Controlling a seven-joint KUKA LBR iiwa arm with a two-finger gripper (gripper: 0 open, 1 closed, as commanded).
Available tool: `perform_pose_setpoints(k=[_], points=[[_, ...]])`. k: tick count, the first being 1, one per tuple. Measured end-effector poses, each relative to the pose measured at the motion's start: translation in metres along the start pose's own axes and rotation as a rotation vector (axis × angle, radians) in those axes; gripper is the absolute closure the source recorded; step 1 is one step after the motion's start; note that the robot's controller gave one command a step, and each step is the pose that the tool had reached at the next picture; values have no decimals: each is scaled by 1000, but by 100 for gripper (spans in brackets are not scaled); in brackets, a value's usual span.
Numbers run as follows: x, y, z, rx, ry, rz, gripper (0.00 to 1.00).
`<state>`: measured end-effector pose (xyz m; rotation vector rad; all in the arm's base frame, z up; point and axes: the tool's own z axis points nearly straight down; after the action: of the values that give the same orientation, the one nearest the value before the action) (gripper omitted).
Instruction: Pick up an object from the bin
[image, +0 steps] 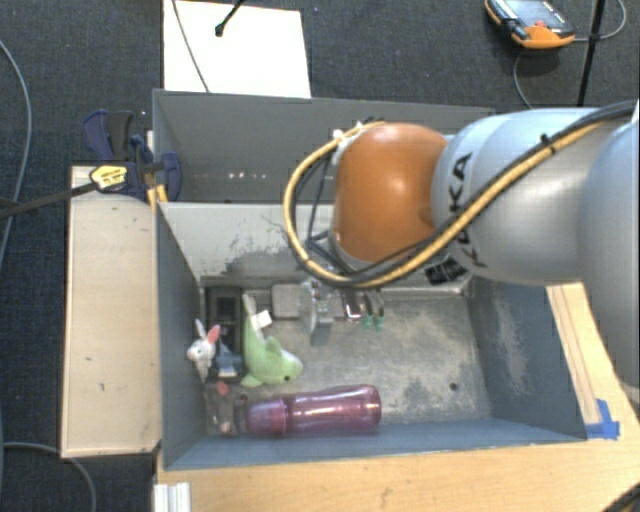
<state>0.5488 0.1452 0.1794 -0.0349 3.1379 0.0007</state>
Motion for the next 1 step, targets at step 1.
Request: perform_pose_setpoints(k=[1], points=[[7,-10,6,-8,-5,-216,100]])
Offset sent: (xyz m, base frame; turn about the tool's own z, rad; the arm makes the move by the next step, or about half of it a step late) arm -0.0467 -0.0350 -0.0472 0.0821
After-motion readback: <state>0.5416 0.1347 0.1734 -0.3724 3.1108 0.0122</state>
